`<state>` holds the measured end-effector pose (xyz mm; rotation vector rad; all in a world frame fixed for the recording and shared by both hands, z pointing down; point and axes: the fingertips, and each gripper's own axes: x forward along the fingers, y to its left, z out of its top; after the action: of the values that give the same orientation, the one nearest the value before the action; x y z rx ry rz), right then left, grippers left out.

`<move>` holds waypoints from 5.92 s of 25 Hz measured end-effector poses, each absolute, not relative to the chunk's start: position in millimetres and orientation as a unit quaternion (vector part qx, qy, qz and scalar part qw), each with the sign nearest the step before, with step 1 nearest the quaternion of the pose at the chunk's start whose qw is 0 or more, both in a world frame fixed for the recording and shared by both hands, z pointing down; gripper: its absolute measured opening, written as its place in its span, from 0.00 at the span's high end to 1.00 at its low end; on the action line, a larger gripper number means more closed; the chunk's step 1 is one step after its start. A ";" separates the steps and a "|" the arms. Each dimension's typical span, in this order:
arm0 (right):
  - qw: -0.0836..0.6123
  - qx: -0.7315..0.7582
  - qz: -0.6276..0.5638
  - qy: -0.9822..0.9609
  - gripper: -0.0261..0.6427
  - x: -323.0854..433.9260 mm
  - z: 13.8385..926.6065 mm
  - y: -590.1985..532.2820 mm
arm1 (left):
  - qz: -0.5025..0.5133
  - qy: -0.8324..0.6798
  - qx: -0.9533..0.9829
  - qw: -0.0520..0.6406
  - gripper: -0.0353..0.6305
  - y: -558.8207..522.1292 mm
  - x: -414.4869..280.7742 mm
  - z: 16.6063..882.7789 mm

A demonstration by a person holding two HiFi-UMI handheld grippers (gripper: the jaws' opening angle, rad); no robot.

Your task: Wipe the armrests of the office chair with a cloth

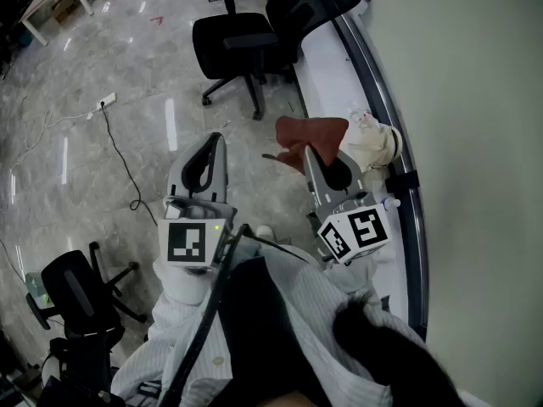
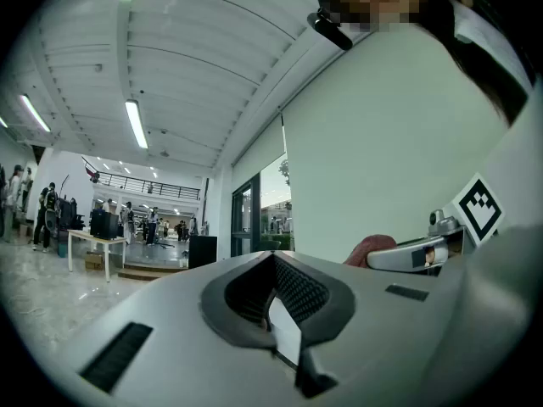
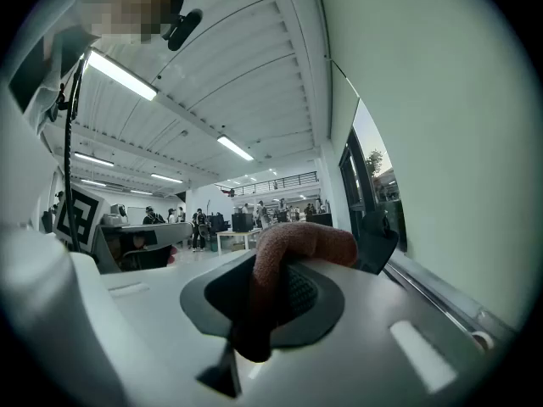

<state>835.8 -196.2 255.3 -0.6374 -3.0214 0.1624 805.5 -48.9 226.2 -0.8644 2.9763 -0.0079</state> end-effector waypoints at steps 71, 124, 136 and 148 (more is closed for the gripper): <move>0.089 -0.152 0.077 -0.981 0.90 5.0 297.4 -25.3 | -0.049 0.951 -0.305 -0.018 0.94 139.1 -53.1 255.2; 0.413 0.329 0.134 -0.838 0.90 142.5 634.9 -233.8 | -0.131 0.695 -0.694 -0.134 0.94 -18.3 -64.6 428.5; 0.436 0.352 0.171 -0.810 0.91 116.4 652.5 -313.2 | -0.143 0.703 -0.684 -0.135 0.94 -30.0 -95.2 434.1; 0.407 0.300 0.202 -0.839 0.91 161.4 612.0 -112.9 | -0.111 0.657 -0.740 -0.097 0.94 -72.1 -46.6 403.9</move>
<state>161.4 -112.9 612.0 0.7569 -2.1145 0.5101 -46.6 -72.1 403.9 -2.4796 2.2008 -0.3711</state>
